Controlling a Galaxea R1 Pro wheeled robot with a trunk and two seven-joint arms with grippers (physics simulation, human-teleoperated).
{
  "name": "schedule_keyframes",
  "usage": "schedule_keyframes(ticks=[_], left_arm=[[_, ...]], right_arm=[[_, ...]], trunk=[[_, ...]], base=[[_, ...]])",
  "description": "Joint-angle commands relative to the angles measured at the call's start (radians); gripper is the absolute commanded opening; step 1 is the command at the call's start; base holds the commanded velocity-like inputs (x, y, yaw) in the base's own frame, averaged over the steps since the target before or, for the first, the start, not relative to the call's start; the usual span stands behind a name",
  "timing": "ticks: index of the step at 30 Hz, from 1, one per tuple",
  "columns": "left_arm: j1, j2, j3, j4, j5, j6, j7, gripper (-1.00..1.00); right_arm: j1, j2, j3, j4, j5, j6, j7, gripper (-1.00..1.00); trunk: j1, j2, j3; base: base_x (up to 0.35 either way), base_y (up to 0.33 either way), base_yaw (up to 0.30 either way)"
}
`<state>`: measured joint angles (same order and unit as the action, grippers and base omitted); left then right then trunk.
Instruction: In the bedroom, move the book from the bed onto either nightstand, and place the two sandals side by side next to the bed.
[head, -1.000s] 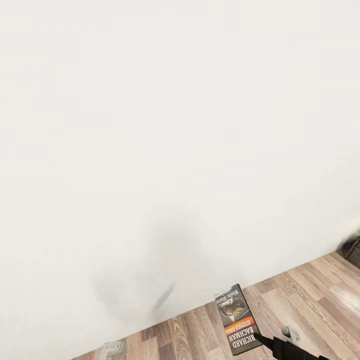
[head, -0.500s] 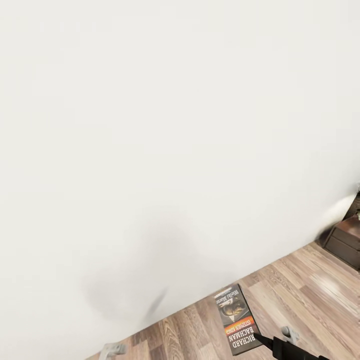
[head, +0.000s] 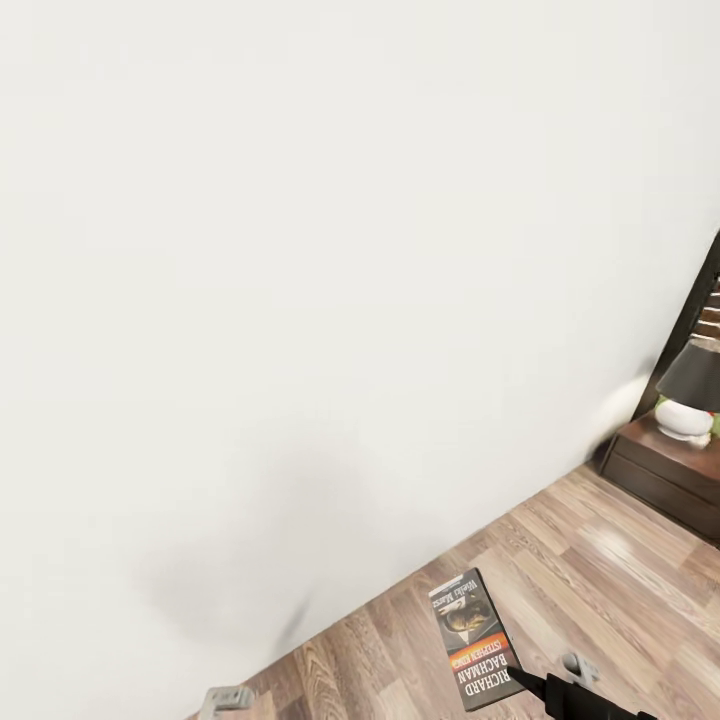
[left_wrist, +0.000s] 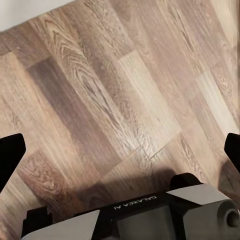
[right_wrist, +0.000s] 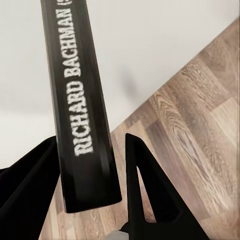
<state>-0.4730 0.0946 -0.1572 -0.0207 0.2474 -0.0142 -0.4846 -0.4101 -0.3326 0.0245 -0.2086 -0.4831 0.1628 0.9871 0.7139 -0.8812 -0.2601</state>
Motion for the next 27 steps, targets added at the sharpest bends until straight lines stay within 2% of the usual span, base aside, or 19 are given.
schedule_keyframes(ticks=[1, 17, 27], left_arm=[[-0.001, 0.000, -0.009, 0.000, 0.009, -0.001, -0.003, 1.00], [0.000, 0.000, -0.009, 0.000, 0.009, -0.001, -0.003, 1.00], [0.000, 0.000, -0.009, 0.000, 0.009, -0.001, -0.003, 1.00]], right_arm=[[-0.001, 0.000, 0.002, 0.000, -0.009, 0.011, 0.002, -1.00], [-0.001, 0.000, 0.002, 0.000, -0.009, 0.011, 0.002, -1.00], [-0.001, 0.000, 0.002, 0.000, -0.009, 0.011, 0.002, -1.00]], trunk=[[0.000, -0.001, -0.001], [0.000, -0.001, -0.001], [0.000, -0.001, -0.001]], base=[[0.000, 0.000, -0.281], [0.006, 0.000, -0.283], [0.251, 0.000, -0.280]])
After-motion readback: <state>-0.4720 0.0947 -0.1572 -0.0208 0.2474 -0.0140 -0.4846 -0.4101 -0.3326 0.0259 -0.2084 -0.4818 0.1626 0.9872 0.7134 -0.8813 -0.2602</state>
